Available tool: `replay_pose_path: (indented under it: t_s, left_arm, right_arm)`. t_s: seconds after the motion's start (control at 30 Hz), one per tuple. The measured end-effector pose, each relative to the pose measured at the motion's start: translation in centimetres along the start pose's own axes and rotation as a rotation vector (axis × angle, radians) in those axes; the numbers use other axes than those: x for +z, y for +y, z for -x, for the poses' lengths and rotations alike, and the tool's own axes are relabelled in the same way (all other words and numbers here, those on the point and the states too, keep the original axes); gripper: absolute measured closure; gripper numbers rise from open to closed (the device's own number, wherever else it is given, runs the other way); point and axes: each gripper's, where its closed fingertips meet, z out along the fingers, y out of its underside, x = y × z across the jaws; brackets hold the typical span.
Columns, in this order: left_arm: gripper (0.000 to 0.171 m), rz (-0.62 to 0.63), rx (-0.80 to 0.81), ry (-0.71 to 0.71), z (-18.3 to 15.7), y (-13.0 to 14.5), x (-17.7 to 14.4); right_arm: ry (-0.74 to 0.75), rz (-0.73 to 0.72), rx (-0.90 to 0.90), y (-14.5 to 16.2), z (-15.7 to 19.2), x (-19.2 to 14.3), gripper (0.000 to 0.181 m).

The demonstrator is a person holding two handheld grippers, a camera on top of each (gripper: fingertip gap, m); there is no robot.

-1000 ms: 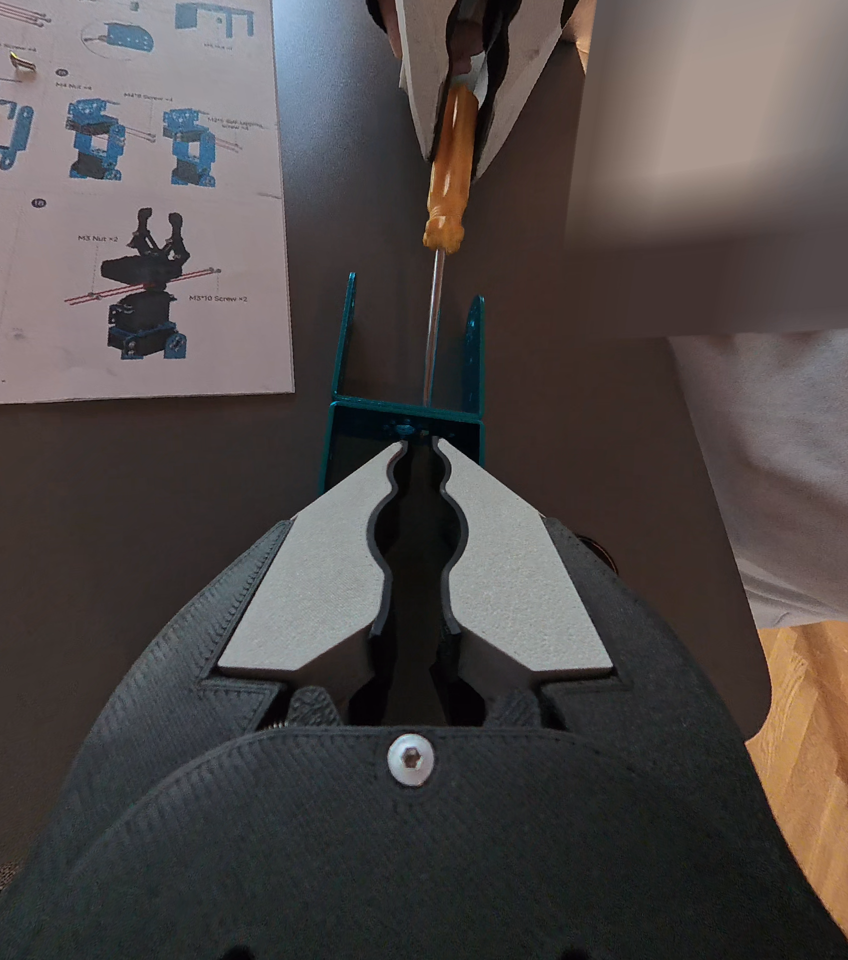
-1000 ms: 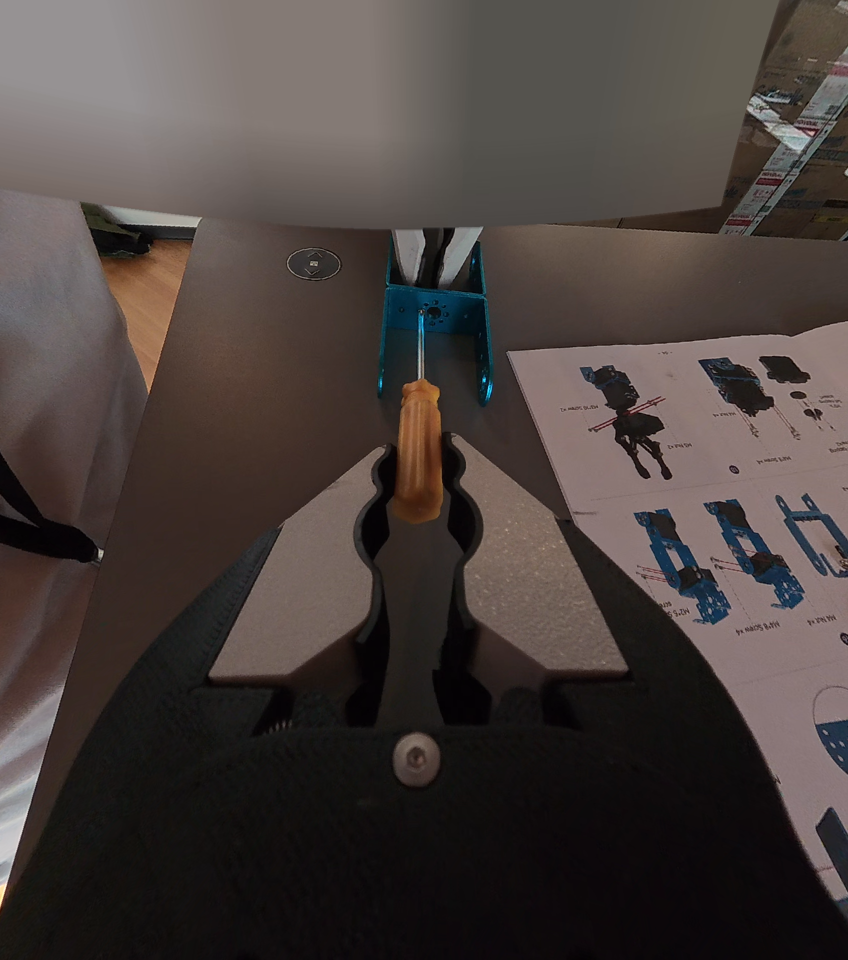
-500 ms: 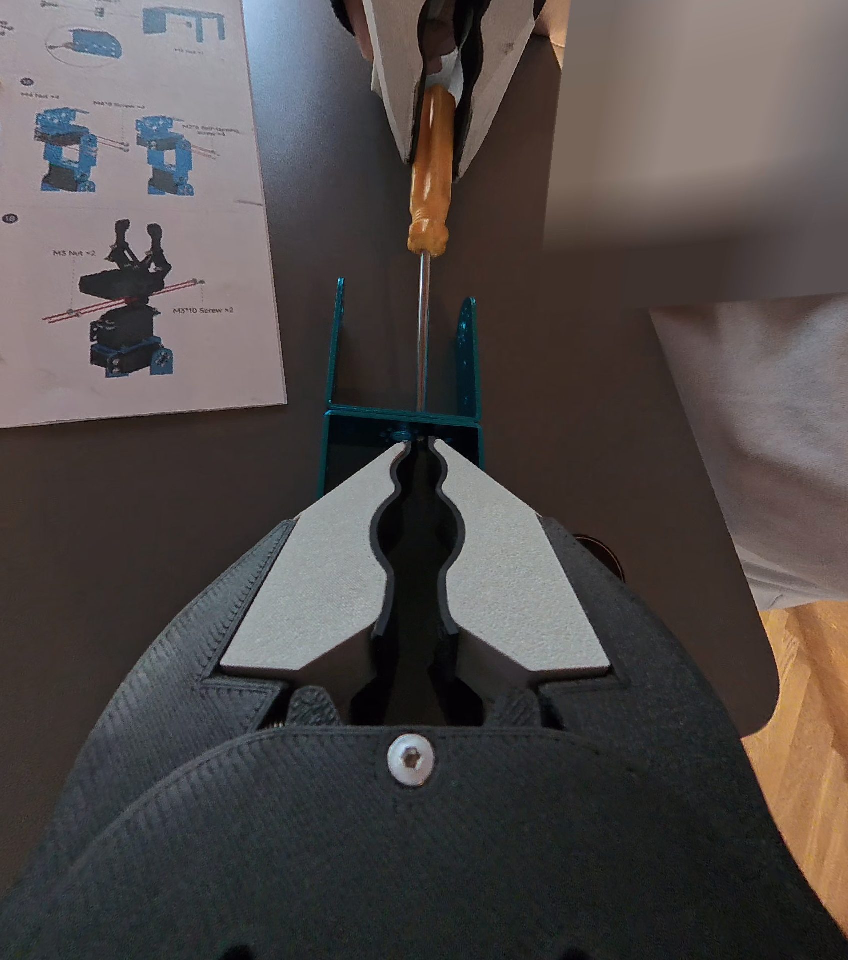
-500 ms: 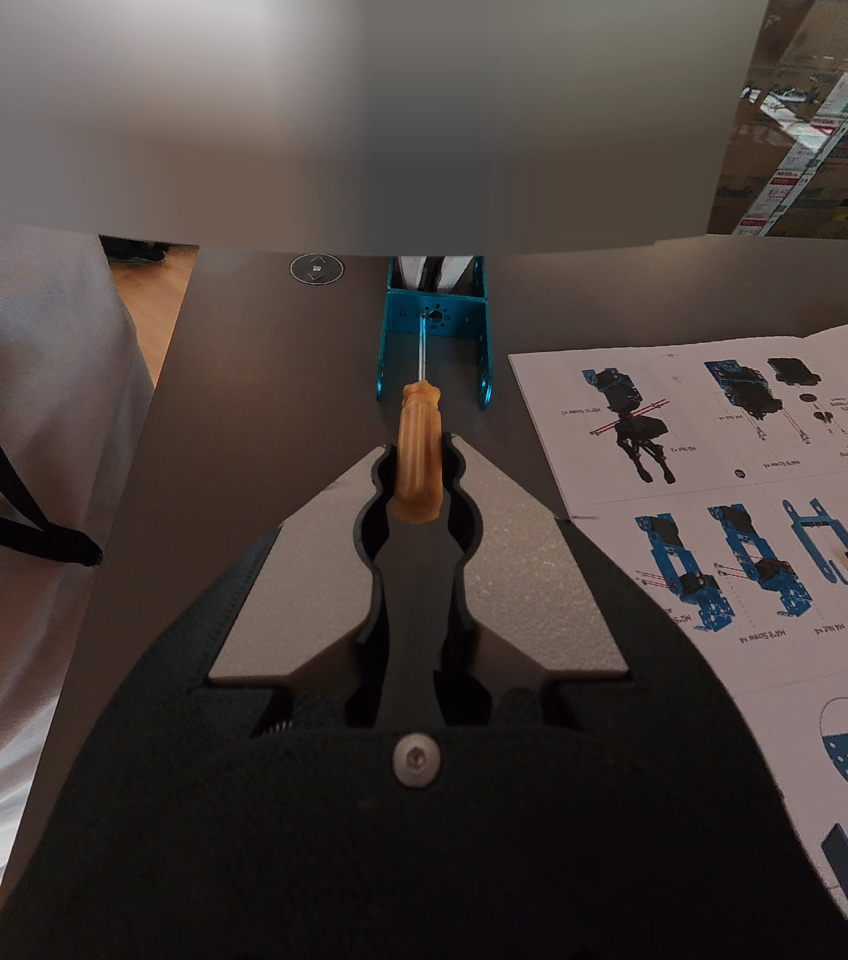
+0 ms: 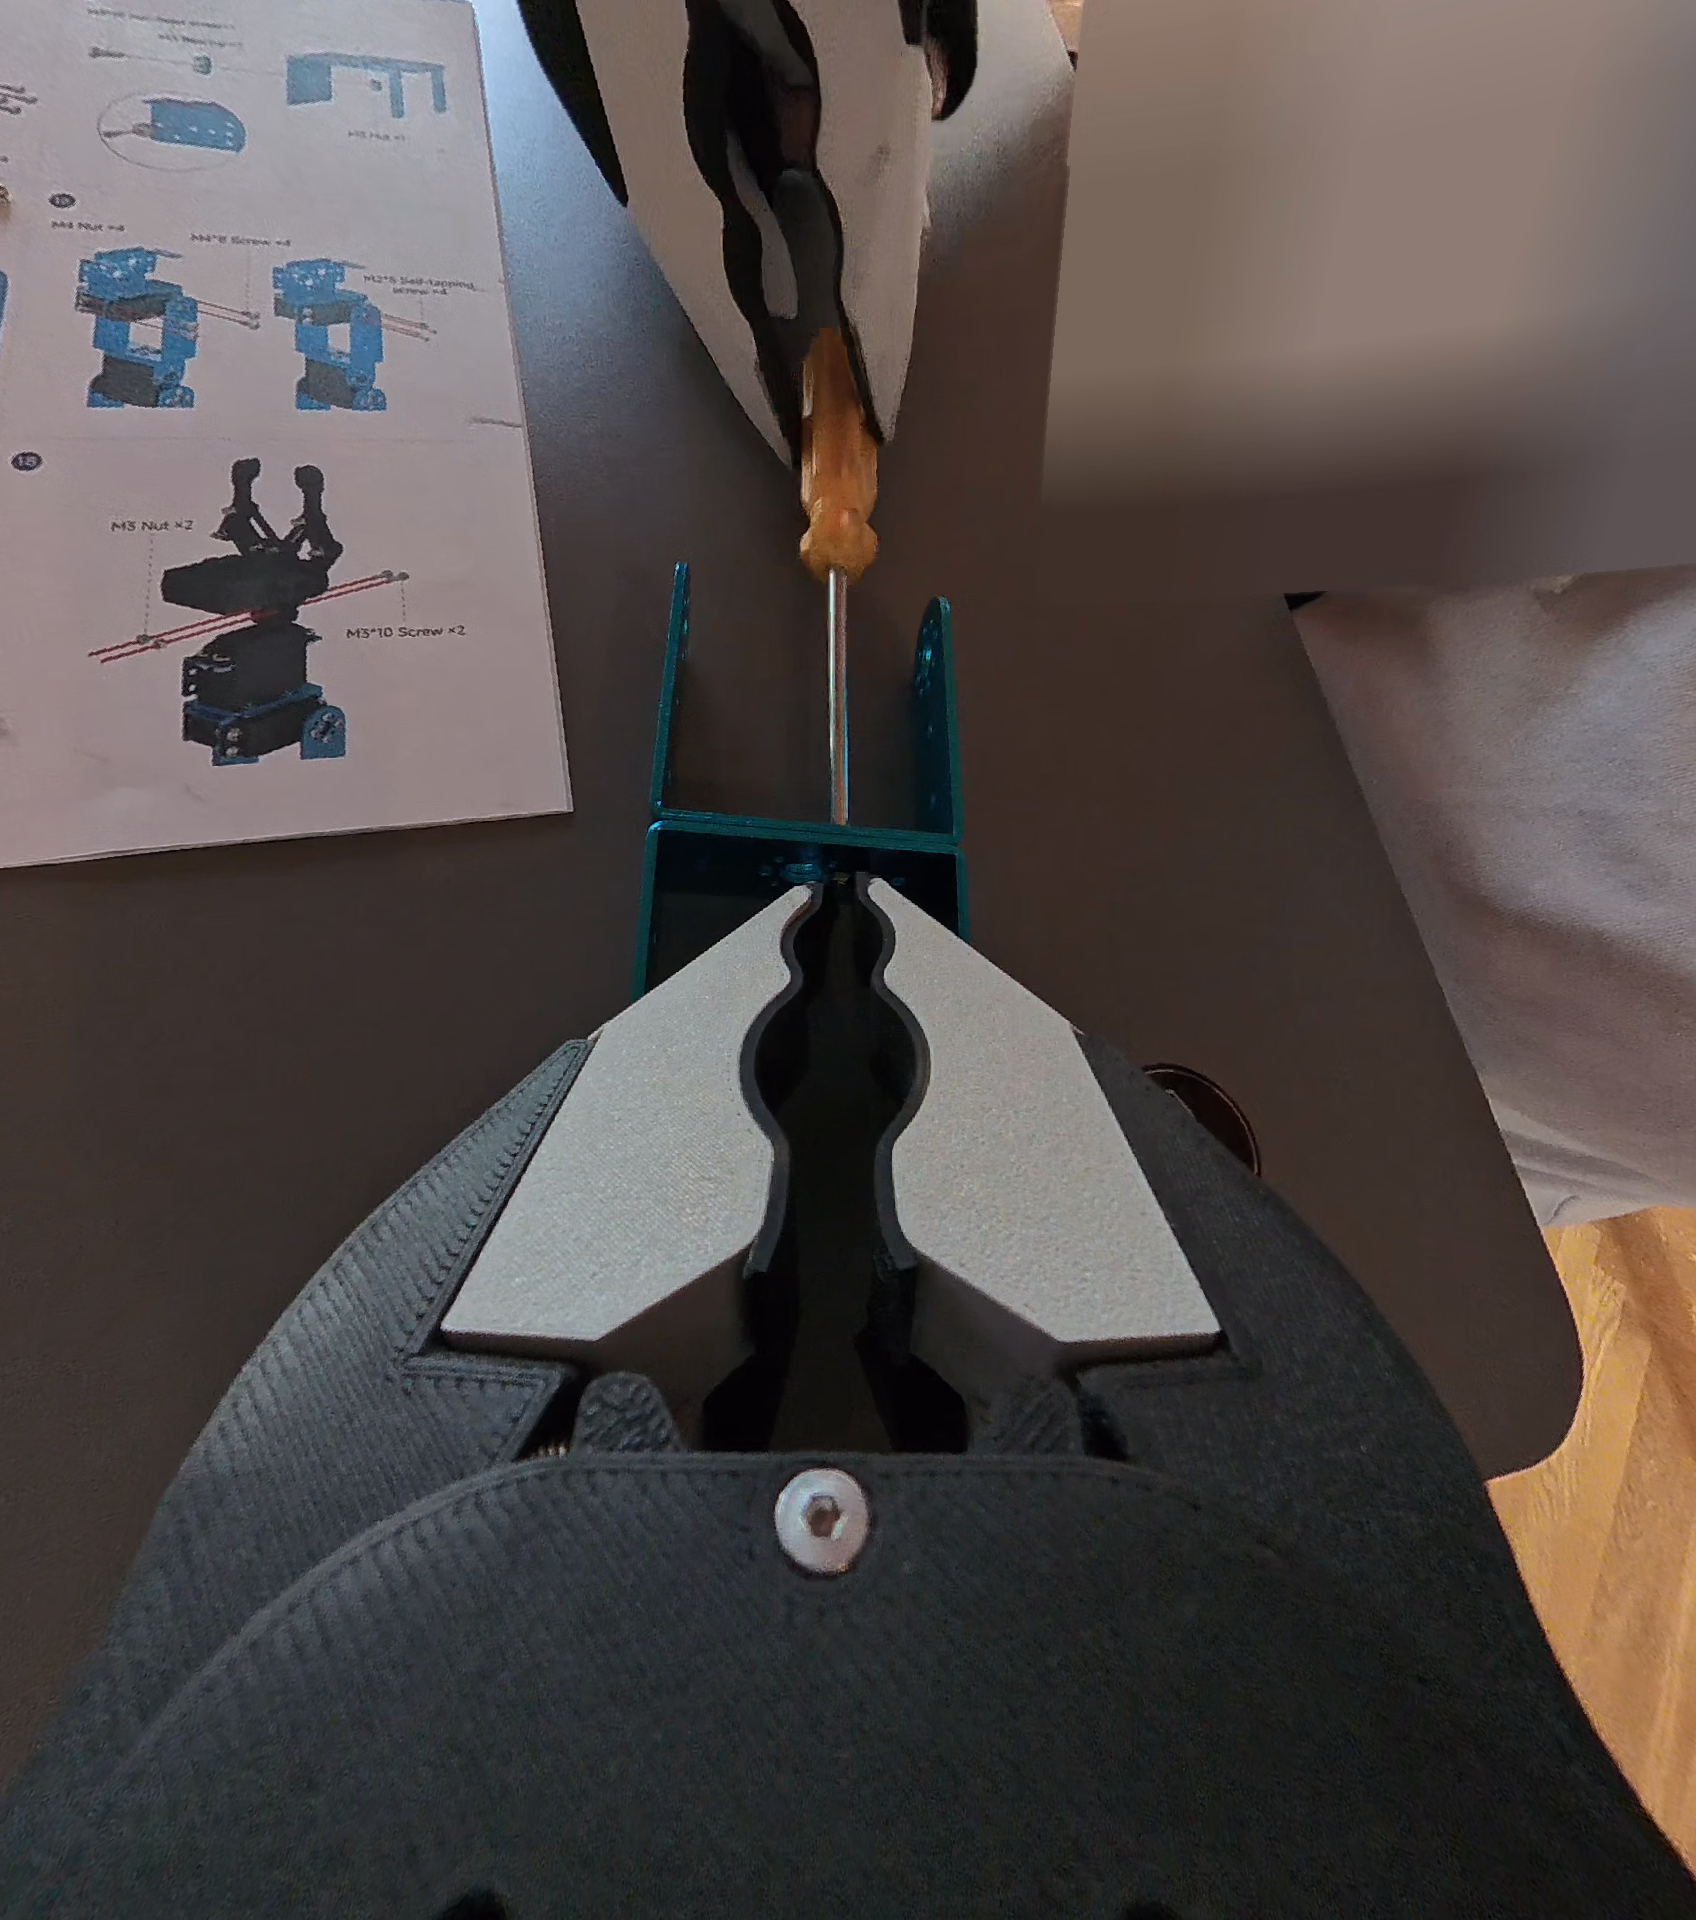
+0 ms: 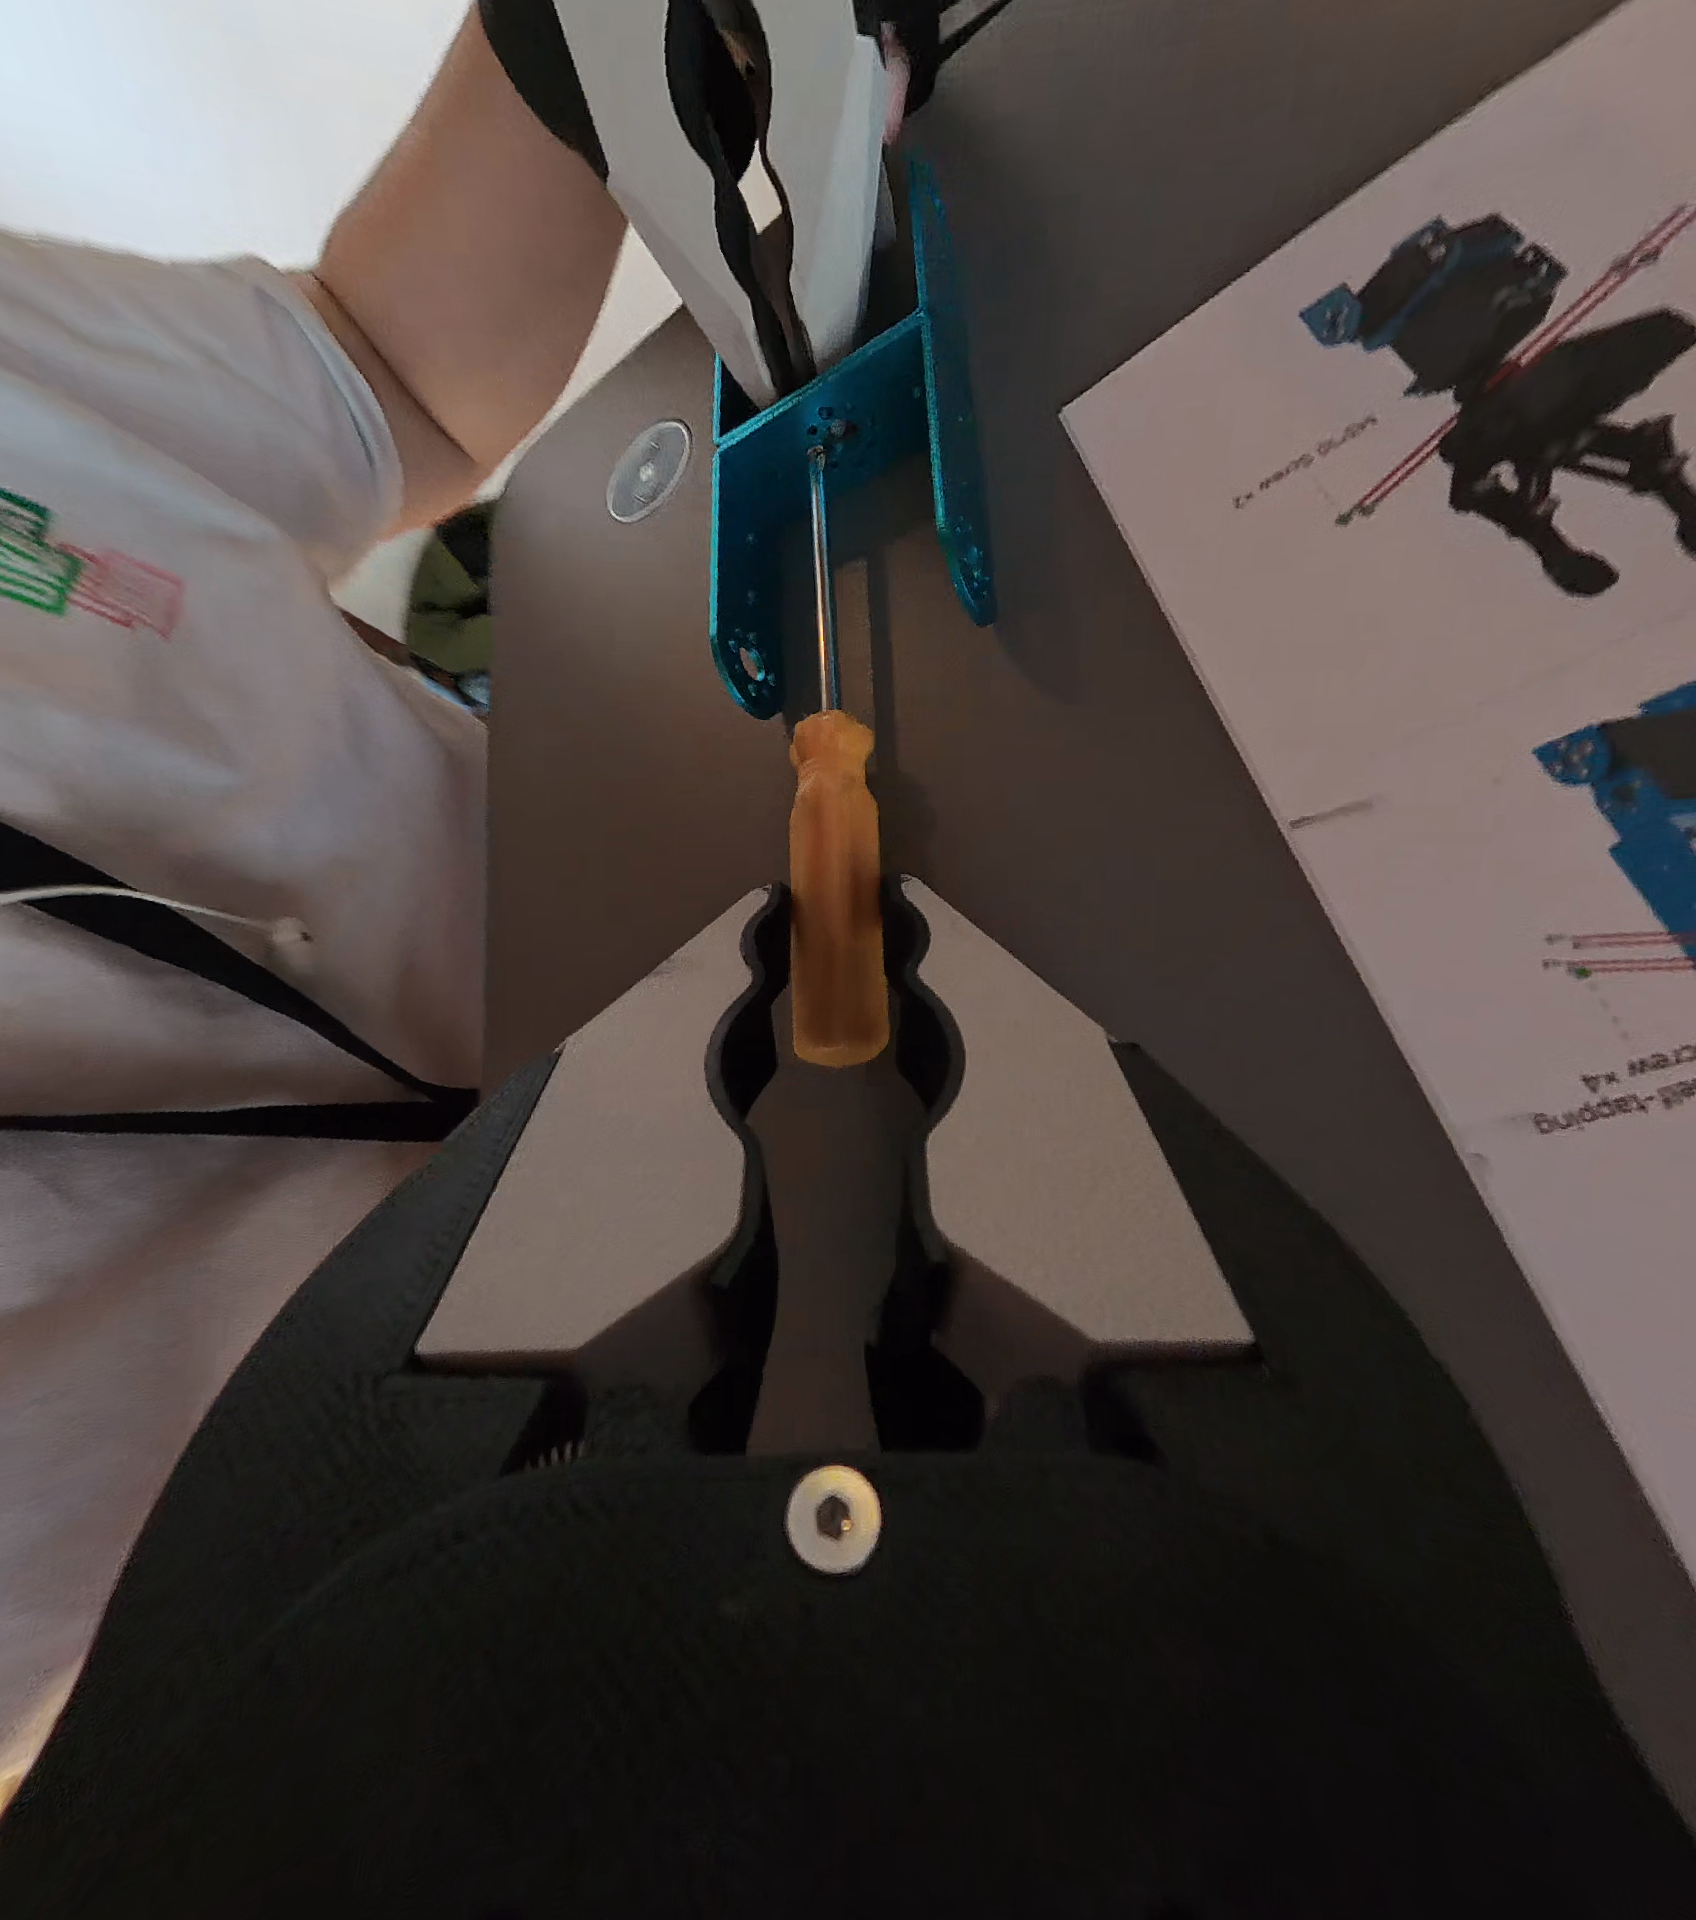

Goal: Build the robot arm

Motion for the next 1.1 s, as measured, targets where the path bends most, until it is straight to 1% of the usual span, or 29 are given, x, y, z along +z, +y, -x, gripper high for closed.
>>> replay_pose_path:
  t_s: [0.27, 0.3, 0.4, 0.47, 0.57, 0.63, 0.7, 0.73, 0.77, 0.83, 0.9, 0.93, 1.0, 1.1]
  left_arm:
    - [0.169, 0.002, 0.013, 0.010, -0.1, 0.0, 0.1]
    - [0.169, 0.002, 0.012, 0.010, -0.1, 0.0, 0.1]
    - [0.166, -0.006, 0.006, 0.006, -0.1, 0.0, 0.1]
    - [0.156, -0.001, -0.009, -0.016, 0.2, 0.2, 0.0]
    - [0.154, -0.005, -0.013, -0.068, 0.5, 0.1, -1.2]
    - [0.154, -0.054, -0.002, -0.104, 0.5, -0.9, -2.5]
    - [0.153, -0.120, 0.000, -0.149, 0.6, -2.9, -3.5]
    - [0.153, -0.143, 0.002, -0.147, 0.3, -4.0, -3.4]
    - [0.151, -0.146, 0.004, -0.138, -0.1, -4.9, -2.8]
    - [0.146, -0.088, 0.022, -0.111, -0.8, -6.0, -0.7]
    - [0.146, -0.006, 0.064, -0.107, -0.9, -6.2, 1.7]
    - [0.149, 0.026, 0.089, -0.101, -1.0, -6.2, 2.7]
    - [0.150, 0.064, 0.114, -0.091, -0.9, -6.4, 4.4]
    - [0.146, 0.097, 0.114, -0.094, -0.3, -6.7, 5.9]
  right_arm:
    - [-0.273, -0.027, 0.434, -0.7, 0.7, -0.5, 0.165]
    - [-0.290, -0.037, 0.461, -0.9, 0.5, -0.7, 0.165]
    - [-0.286, -0.044, 0.456, -1.1, 0.2, -0.9, 0.164]
    - [-0.270, -0.036, 0.432, -1.1, 0.1, -0.8, 0.164]
    - [-0.270, -0.041, 0.430, -1.1, 0.1, -0.7, 0.164]
    - [-0.278, -0.048, 0.442, -1.2, 0.1, -0.7, 0.164]
    - [-0.279, -0.054, 0.444, -1.3, 0.1, -0.7, 0.164]
    - [-0.278, -0.051, 0.444, -1.3, 0.1, -0.7, 0.164]
    - [-0.276, -0.050, 0.441, -1.3, 0.1, -0.6, 0.164]
    - [-0.275, -0.045, 0.437, -1.2, 0.1, -0.5, 0.164]
    - [-0.276, -0.047, 0.439, -1.3, 0.2, -0.4, 0.164]
    - [-0.276, -0.049, 0.443, -1.3, 0.2, -0.4, 0.164]
    - [-0.277, -0.057, 0.452, -1.4, 0.1, -0.4, 0.164]
    - [-0.277, -0.065, 0.458, -1.4, 0.2, -0.4, 0.164]
